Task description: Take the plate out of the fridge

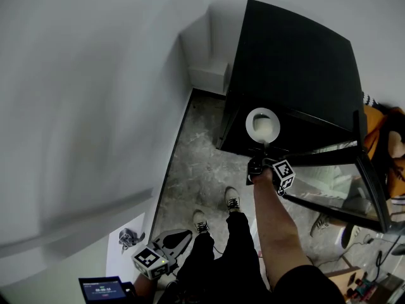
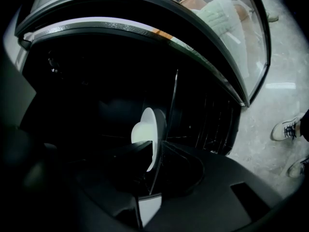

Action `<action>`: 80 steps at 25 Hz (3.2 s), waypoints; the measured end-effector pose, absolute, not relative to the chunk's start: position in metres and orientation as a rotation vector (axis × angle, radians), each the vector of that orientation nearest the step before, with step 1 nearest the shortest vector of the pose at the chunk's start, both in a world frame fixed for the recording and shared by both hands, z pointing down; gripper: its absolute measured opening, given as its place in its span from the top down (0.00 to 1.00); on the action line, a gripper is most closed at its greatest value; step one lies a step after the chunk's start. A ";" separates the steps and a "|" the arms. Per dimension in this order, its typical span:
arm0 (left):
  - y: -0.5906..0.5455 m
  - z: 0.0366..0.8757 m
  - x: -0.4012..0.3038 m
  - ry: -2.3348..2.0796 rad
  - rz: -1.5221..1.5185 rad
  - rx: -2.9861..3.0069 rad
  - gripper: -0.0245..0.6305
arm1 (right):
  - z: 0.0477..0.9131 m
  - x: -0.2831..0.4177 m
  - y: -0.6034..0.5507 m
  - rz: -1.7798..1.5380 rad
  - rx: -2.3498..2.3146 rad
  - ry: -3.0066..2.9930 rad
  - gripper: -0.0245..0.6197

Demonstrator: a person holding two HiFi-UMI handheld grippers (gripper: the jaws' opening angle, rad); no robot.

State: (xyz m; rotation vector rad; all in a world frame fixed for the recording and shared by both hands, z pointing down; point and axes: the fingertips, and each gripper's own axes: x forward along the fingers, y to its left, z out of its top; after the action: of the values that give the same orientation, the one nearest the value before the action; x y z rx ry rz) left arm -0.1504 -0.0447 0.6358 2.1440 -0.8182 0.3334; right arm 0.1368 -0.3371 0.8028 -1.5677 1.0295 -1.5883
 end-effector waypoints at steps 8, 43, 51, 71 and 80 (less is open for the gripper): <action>-0.042 0.640 -0.149 -0.817 0.330 2.131 0.96 | 0.812 0.140 -0.340 -1.637 -1.588 1.001 0.85; -0.045 0.642 -0.127 -0.768 0.322 2.112 0.96 | 0.815 0.124 -0.335 -1.696 -1.485 1.002 0.86; -0.038 0.644 -0.129 -0.762 0.321 2.105 0.95 | 0.810 0.122 -0.328 -1.676 -1.462 1.031 0.92; -0.034 0.646 -0.114 -0.738 0.331 2.126 0.95 | 0.812 0.122 -0.313 -1.662 -1.402 1.062 0.93; -0.029 0.655 -0.116 -0.735 0.356 2.127 0.96 | 0.816 0.118 -0.330 -1.679 -1.371 1.099 0.93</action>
State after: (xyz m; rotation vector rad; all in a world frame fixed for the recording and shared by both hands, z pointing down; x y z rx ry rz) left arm -0.1155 -0.0288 0.6548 2.1270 -0.7352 0.3562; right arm 0.1179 -0.3295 0.8160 -1.3710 1.0994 -1.6786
